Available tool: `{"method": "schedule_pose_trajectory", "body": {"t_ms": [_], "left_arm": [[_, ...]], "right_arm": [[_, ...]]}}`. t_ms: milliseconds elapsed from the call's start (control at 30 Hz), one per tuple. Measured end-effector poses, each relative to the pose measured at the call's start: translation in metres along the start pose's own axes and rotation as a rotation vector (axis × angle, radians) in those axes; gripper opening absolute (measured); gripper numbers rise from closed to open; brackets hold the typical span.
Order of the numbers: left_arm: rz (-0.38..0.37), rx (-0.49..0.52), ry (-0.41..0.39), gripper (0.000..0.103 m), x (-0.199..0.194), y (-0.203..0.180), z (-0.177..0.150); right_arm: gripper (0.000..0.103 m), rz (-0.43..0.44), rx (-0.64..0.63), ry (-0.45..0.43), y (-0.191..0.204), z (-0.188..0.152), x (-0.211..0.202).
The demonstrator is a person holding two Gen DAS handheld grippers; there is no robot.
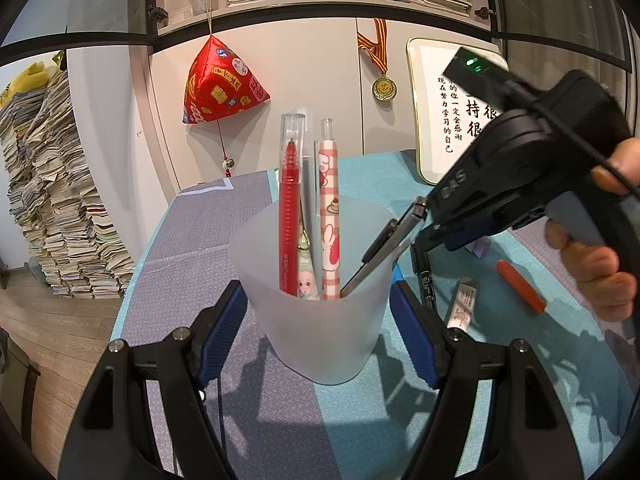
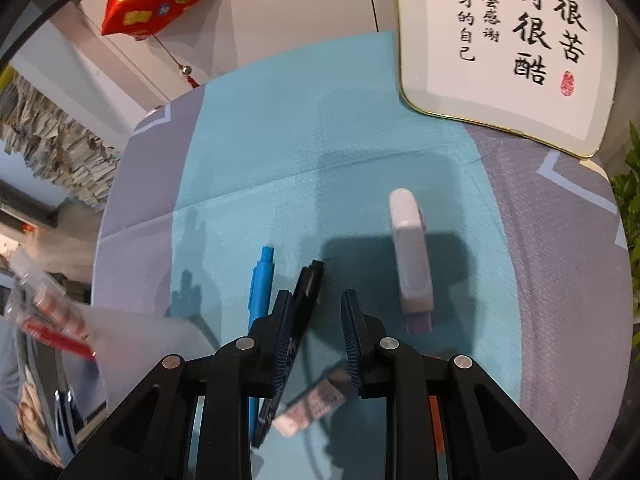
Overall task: Organize stationery
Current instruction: 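Lower the right gripper onto the black marker and close on it, then lift the black marker with the right gripper and drop it into the cup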
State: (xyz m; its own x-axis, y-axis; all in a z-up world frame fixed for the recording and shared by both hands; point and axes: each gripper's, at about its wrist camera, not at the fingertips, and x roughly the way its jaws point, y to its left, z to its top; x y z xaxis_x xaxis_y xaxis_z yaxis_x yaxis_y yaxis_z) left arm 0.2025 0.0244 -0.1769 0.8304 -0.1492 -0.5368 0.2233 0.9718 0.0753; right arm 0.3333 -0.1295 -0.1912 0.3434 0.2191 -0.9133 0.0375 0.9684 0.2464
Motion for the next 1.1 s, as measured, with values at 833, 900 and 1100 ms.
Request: {"method": "schedule_pose_trajectory", "body": {"t_ms": [833,900,1100], "left_arm": [[0.0,0.002,0.0,0.073,-0.001,0.0,0.0],[0.0,0.002,0.0,0.073,-0.001,0.001,0.0],[0.0,0.002,0.0,0.073,-0.001,0.0,0.0]], "right_arm": [[0.013,-0.053,-0.284,0.013,-0.01,-0.044,-0.02],[0.013,-0.065,-0.34,0.033,-0.01,-0.052,-0.023],[0.013,-0.093,-0.426,0.036,-0.005,-0.061,-0.023]]}}
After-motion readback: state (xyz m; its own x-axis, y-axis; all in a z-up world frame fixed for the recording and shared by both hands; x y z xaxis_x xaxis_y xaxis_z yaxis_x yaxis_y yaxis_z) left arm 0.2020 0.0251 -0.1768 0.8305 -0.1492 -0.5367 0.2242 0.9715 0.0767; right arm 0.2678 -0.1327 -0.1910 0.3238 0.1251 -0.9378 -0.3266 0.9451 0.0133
